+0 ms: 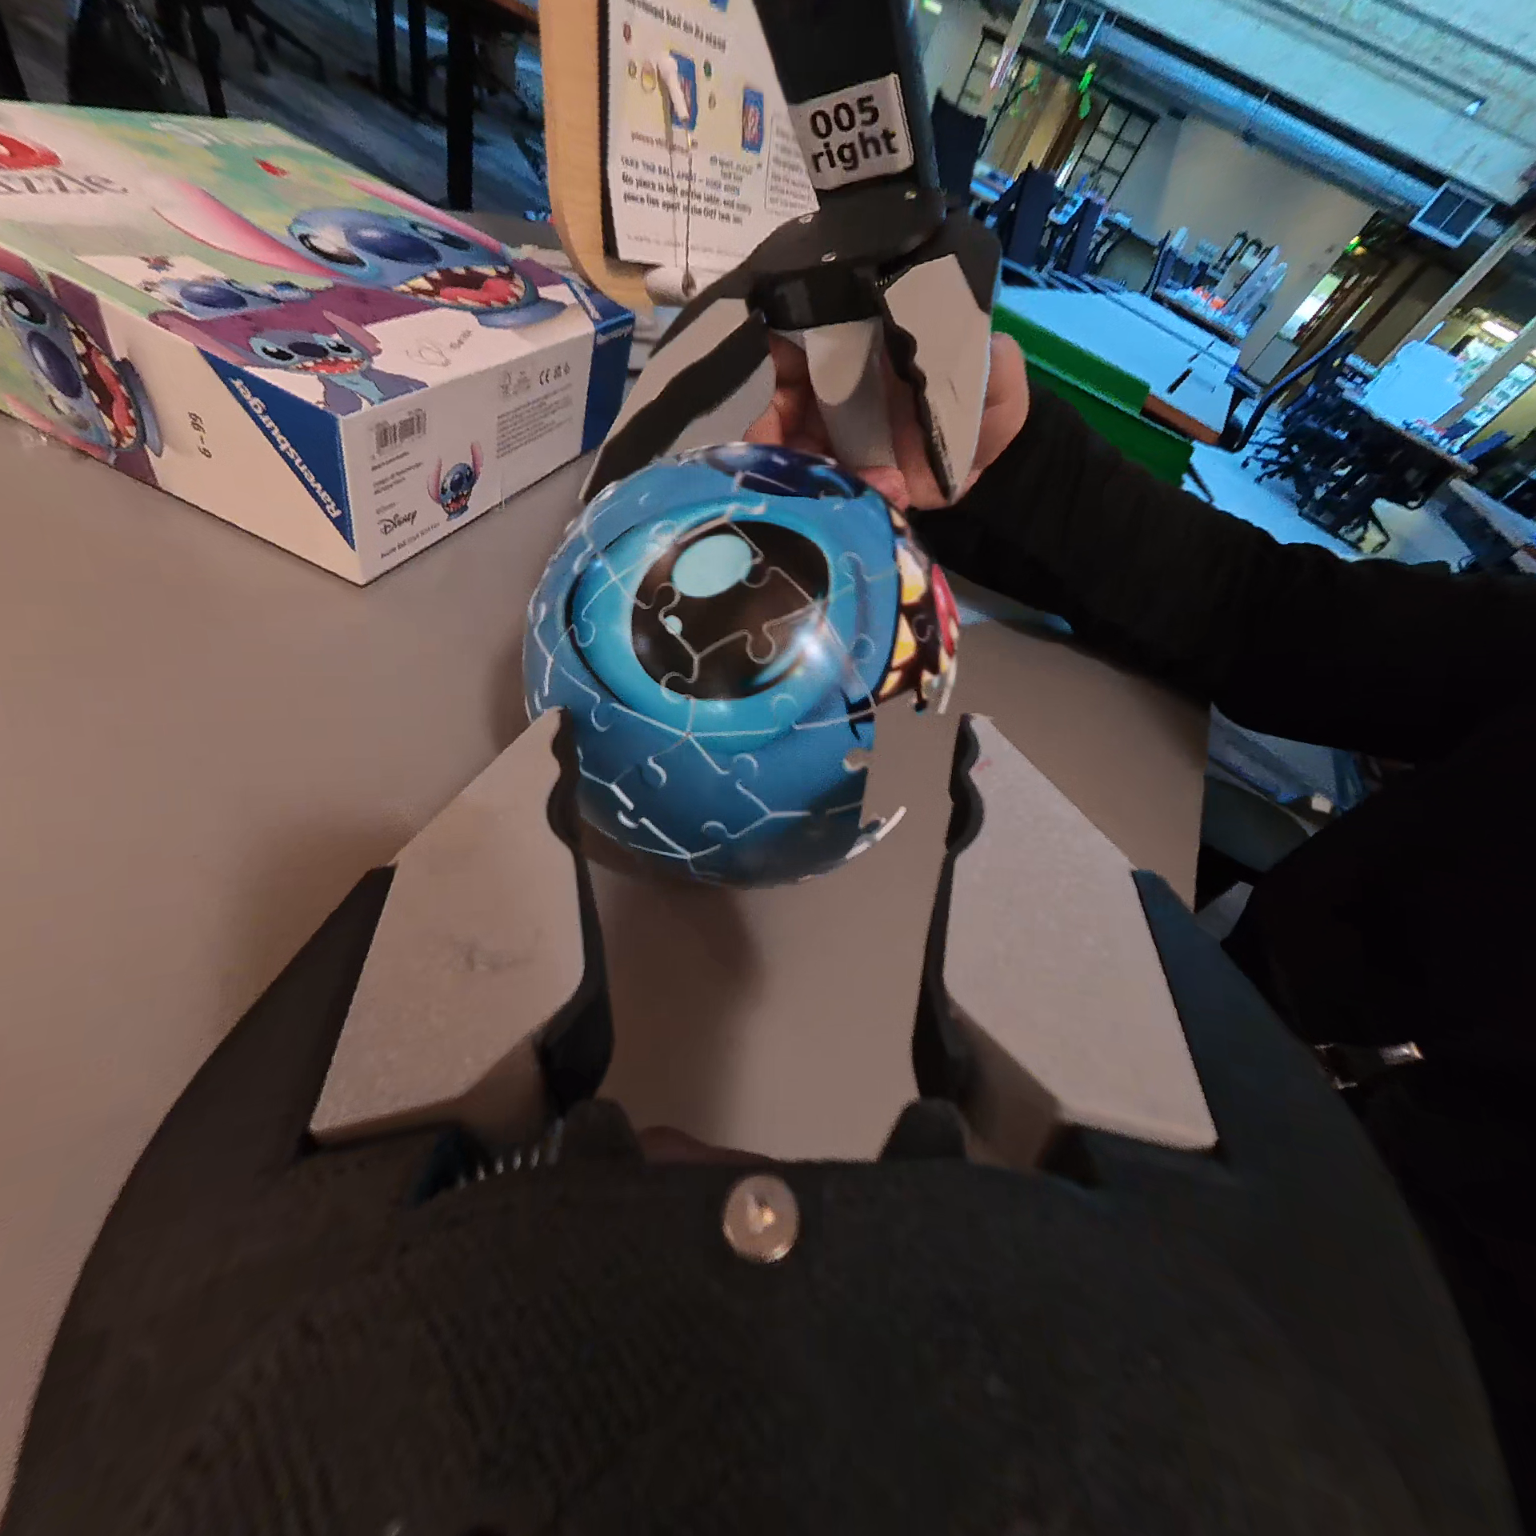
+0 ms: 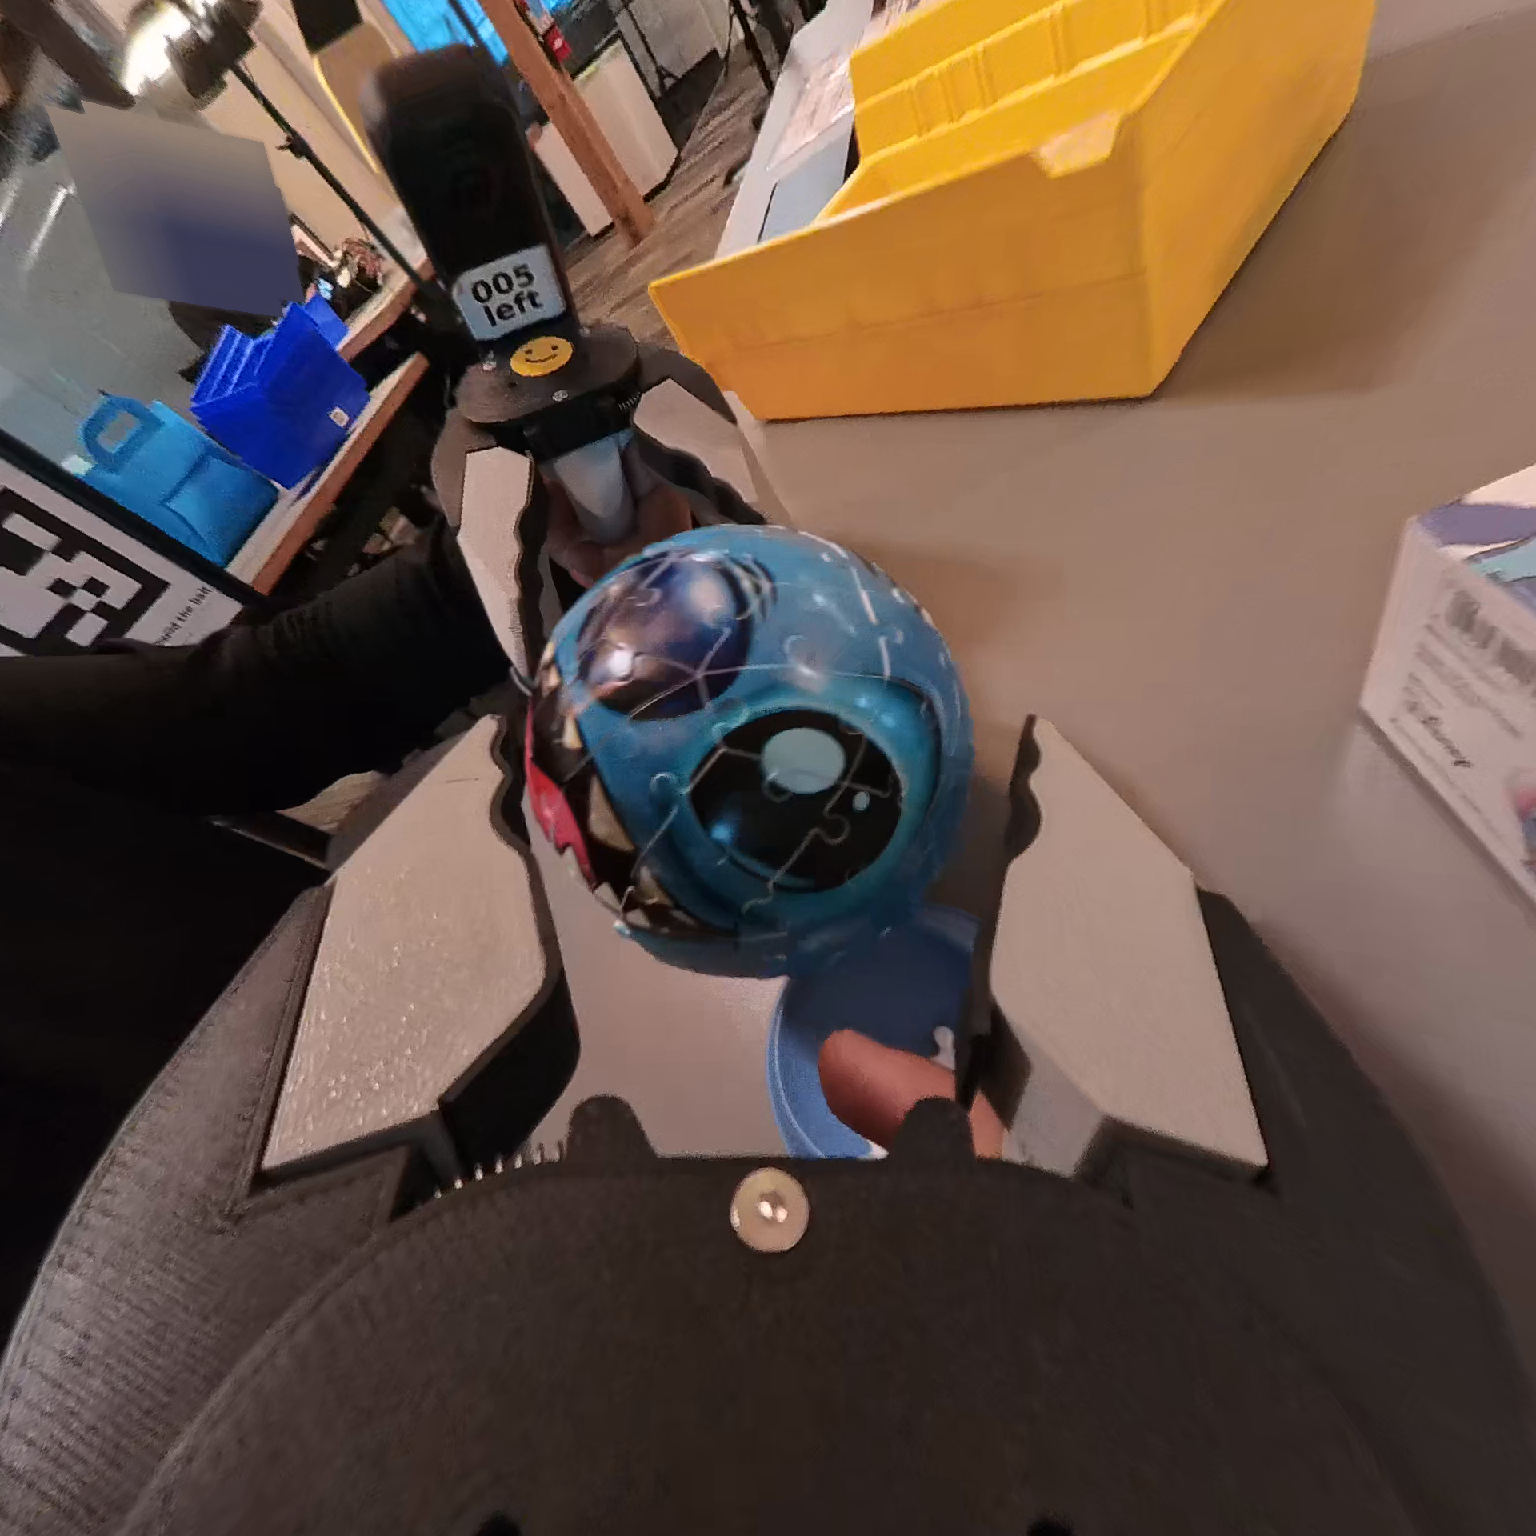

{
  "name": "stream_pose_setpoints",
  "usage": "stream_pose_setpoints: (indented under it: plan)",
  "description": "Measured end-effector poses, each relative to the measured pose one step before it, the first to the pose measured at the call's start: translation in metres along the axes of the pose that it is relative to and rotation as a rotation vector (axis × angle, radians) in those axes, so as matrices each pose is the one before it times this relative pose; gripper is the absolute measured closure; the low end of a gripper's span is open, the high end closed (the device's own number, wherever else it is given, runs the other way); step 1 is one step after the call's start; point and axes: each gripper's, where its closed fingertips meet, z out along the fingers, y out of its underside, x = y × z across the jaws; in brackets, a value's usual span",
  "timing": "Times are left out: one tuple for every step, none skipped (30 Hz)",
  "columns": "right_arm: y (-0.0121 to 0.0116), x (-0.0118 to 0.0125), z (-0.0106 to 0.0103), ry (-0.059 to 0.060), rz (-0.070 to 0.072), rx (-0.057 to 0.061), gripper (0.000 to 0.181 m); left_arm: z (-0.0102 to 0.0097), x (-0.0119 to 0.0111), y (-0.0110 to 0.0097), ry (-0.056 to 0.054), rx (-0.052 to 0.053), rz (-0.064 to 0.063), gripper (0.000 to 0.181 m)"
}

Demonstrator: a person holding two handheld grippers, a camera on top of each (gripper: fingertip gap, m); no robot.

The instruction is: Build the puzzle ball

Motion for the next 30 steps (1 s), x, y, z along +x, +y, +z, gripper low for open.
stream_pose_setpoints:
  plan:
    - [-0.00340, 0.00004, -0.00451, 0.0106, -0.0107, 0.0109, 0.067, -0.00075, -0.00142, -0.00106, 0.0046, 0.0104, 0.0007, 0.094]
    - [-0.00315, -0.00029, -0.00396, 0.0069, -0.0089, 0.0092, 0.068, -0.00005, -0.00161, -0.00063, 0.0058, 0.0058, -0.0001, 0.093]
    - [-0.00307, -0.00097, -0.00338, 0.0039, -0.0111, 0.0106, 0.068, 0.00049, -0.00212, -0.00034, 0.0048, 0.0039, 0.0001, 0.092]
    - [-0.00275, -0.00136, -0.00253, 0.0031, -0.0126, 0.0117, 0.069, 0.00101, -0.00252, -0.00028, 0.0043, 0.0033, 0.0009, 0.092]
    - [-0.00135, -0.00141, -0.00139, 0.0021, -0.0117, 0.0073, 0.071, 0.00122, -0.00239, -0.00036, 0.0066, 0.0028, -0.0002, 0.093]
    - [0.00031, -0.00184, 0.00008, -0.0019, -0.0095, 0.0012, 0.073, 0.00175, -0.00222, 0.00018, 0.0093, -0.0009, -0.0020, 0.094]
    - [0.00200, -0.00140, 0.00163, -0.0019, -0.0039, -0.0037, 0.076, 0.00177, -0.00091, 0.00005, 0.0162, -0.0007, -0.0021, 0.096]
    - [0.00310, 0.00080, 0.00202, 0.0101, -0.0020, -0.0092, 0.071, 0.00138, -0.00024, -0.00011, 0.0169, 0.0020, -0.0023, 0.098]
    - [0.00291, 0.00234, 0.00082, 0.0198, -0.0100, -0.0110, 0.067, 0.00050, -0.00005, -0.00061, 0.0144, 0.0058, 0.0021, 0.100]
    - [0.00207, 0.00141, -0.00059, 0.0108, -0.0136, -0.0077, 0.069, 0.00002, 0.00005, -0.00023, 0.0128, 0.0052, 0.0047, 0.101]
    - [0.00071, 0.00028, -0.00127, -0.0015, -0.0060, 0.0000, 0.072, -0.00034, -0.00032, 0.00007, 0.0098, 0.0049, 0.0032, 0.102]
    - [-0.00017, -0.00018, -0.00143, -0.0097, 0.0067, 0.0038, 0.074, -0.00023, -0.00025, 0.00041, 0.0092, 0.0030, -0.0021, 0.103]
    - [-0.00074, -0.00024, -0.00108, -0.0140, 0.0131, 0.0051, 0.075, -0.00018, 0.00092, 0.00037, 0.0120, 0.0024, -0.0047, 0.102]
    - [-0.00079, 0.00006, -0.00057, -0.0127, 0.0103, 0.0047, 0.074, -0.00042, 0.00145, 0.00029, 0.0109, 0.0023, 0.0002, 0.102]
    - [-0.00039, 0.00039, -0.00003, -0.0094, 0.0024, 0.0022, 0.074, -0.00059, 0.00188, 0.00053, 0.0089, 0.0031, 0.0052, 0.102]
    - [-0.00008, 0.00055, 0.00055, -0.0073, -0.0050, -0.0004, 0.075, -0.00081, 0.00264, 0.00075, 0.0101, 0.0034, 0.0050, 0.102]
    - [0.00006, 0.00085, 0.00113, -0.0054, -0.0079, -0.0026, 0.075, -0.00102, 0.00317, 0.00096, 0.0106, -0.0001, 0.0013, 0.103]
    - [-0.00010, 0.00088, 0.00140, -0.0056, -0.0072, -0.0024, 0.075, -0.00088, 0.00376, 0.00057, 0.0123, -0.0037, 0.0006, 0.103]
    - [-0.00049, 0.00067, 0.00156, -0.0077, -0.0065, 0.0000, 0.075, -0.00115, 0.00390, -0.00011, 0.0124, 0.0025, 0.0064, 0.103]
    - [-0.00063, 0.00026, 0.00178, -0.0109, -0.0080, -0.0002, 0.075, -0.00154, 0.00179, -0.00113, 0.0014, 0.0036, 0.0128, 0.105]
    - [-0.00064, 0.00024, 0.00156, -0.0125, -0.0094, -0.0027, 0.075, -0.00185, -0.00192, -0.00294, -0.0165, 0.0100, 0.0148, 0.105]
    - [-0.00053, 0.00001, 0.00139, -0.0130, -0.0104, -0.0061, 0.076, -0.00202, -0.00311, -0.00309, -0.0140, 0.0085, 0.0139, 0.106]
    - [-0.00020, -0.00005, 0.00124, -0.0142, -0.0119, -0.0093, 0.077, -0.00121, -0.00391, -0.00168, -0.0075, -0.0049, 0.0089, 0.107]
    - [-0.00013, -0.00010, 0.00102, -0.0144, -0.0136, -0.0117, 0.077, 0.00012, -0.00495, 0.00054, -0.0056, -0.0236, 0.0060, 0.107]
    - [-0.00005, 0.00002, 0.00094, -0.0138, -0.0134, -0.0124, 0.077, 0.00140, -0.00647, 0.00204, -0.0123, -0.0374, 0.0084, 0.105]
    - [-0.00015, 0.00005, 0.00106, -0.0143, -0.0127, -0.0114, 0.077, 0.00255, -0.00673, 0.00281, -0.0149, -0.0432, 0.0164, 0.100]
    - [-0.00019, 0.00068, 0.00118, -0.0127, -0.0111, -0.0094, 0.077, 0.00298, -0.00435, 0.00263, -0.0005, -0.0429, 0.0240, 0.098]
    - [-0.00002, 0.00185, 0.00133, -0.0075, -0.0061, -0.0083, 0.077, 0.00294, -0.00294, 0.00191, 0.0091, -0.0365, 0.0172, 0.095]
    - [0.00057, 0.00319, 0.00166, -0.0024, -0.0006, -0.0094, 0.078, 0.00245, -0.00310, 0.00142, 0.0098, -0.0296, 0.0077, 0.090]
    - [0.00147, 0.00359, 0.00181, -0.0018, 0.0005, -0.0114, 0.077, 0.00163, -0.00165, -0.00001, 0.0190, -0.0090, -0.0063, 0.087]
